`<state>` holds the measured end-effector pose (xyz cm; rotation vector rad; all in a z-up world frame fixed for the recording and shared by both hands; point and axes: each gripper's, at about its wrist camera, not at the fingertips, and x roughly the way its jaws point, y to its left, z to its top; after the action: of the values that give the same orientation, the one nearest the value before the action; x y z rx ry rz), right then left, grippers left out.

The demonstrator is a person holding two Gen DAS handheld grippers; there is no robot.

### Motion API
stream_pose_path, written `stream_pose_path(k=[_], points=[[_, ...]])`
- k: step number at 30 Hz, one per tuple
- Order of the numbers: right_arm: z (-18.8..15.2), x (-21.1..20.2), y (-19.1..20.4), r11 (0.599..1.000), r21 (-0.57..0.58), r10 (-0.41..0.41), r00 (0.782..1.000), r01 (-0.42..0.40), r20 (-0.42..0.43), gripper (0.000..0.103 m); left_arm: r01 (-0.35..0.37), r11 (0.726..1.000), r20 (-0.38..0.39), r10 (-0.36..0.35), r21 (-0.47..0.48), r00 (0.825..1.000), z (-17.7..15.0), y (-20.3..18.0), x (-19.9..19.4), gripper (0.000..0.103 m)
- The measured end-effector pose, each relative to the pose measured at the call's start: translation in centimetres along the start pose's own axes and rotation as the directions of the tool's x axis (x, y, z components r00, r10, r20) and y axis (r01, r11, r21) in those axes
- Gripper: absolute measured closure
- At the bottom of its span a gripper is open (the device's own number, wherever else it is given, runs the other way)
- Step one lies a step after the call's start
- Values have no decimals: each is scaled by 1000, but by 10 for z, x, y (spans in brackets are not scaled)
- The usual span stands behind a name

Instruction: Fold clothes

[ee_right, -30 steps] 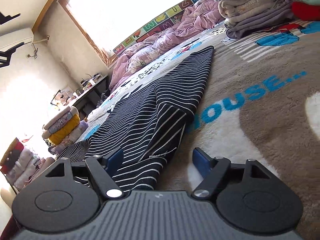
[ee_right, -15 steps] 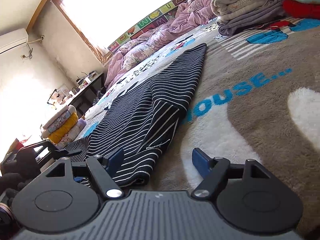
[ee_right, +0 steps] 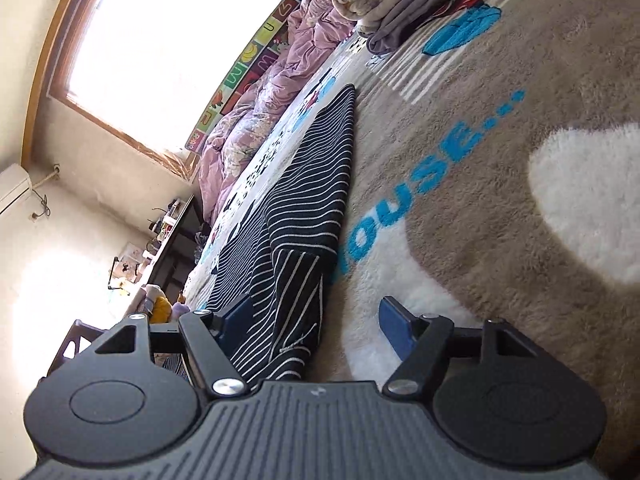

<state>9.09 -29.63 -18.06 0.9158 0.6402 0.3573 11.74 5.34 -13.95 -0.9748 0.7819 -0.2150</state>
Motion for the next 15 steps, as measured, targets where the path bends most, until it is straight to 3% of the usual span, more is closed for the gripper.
stream_pose_path(k=[3,4,9,15], points=[[18,16,-3,1000,11,-5,1000,5,-12,33,-21,989,2,21,145,1000,-8,-8,3,26],[27,25,-3,1000,11,-7,1000,7,-18,33,-15,988,2,15,154,1000,-8,-7,3,26],[76,76,-2,999,-7,-47,998,47,-35,32,13,996,3,-14,90,1000,-5,10,7,26],[140,145,0,994,-27,-105,993,103,-61,32,18,993,-2,-18,113,1000,-2,8,10,24]])
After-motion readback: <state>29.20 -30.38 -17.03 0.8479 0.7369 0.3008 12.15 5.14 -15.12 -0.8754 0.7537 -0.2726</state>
